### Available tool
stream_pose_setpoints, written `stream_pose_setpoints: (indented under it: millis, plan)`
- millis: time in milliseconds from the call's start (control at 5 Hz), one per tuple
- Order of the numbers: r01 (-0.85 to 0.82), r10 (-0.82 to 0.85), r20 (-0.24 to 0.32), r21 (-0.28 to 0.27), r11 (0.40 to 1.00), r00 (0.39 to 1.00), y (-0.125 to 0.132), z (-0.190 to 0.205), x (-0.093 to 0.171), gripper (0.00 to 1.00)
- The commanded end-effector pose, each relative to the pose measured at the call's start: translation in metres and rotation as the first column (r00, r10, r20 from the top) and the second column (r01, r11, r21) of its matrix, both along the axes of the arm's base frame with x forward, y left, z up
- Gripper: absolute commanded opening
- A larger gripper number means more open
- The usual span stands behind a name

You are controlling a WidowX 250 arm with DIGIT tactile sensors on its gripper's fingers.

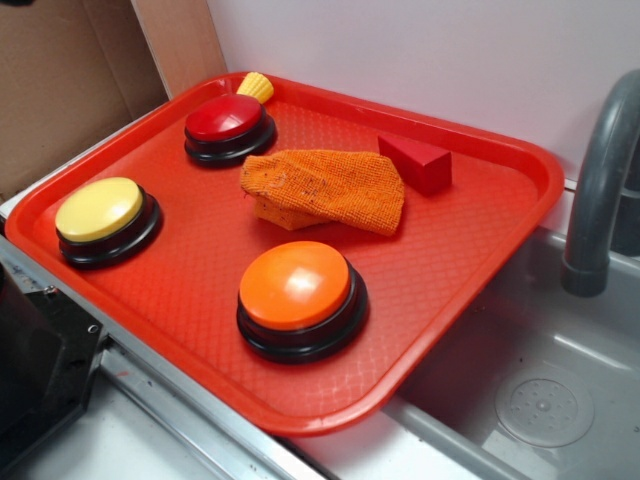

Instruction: Push the yellow button.

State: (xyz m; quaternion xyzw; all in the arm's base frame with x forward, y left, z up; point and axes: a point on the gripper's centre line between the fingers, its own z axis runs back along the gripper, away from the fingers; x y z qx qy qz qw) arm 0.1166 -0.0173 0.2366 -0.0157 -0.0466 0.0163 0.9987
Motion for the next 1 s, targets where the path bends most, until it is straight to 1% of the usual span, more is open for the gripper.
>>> stream_pose_setpoints:
  millis: [0, 200, 400, 600, 800]
  plan:
    - [0.0, 0.0, 0.0, 0.0, 1.0, 1.0, 0.0, 0.0, 0.0, 1.0]
    - [-0.063, 0.067, -0.095, 0.047, 0.997, 0.993, 0.04, -0.04, 0.019, 1.0]
    - [-0.044, 0.057, -0.103, 0.123, 0.991, 0.993, 0.051, -0.068, 0.037, 1.0]
    - [-0.02, 0.04, -0.123, 0.154, 0.988, 0.992, 0.058, -0.105, 0.044, 1.0]
    - [-0.037, 0.052, -0.085, 0.16, 0.986, 0.995, 0.068, -0.128, 0.035, 1.0]
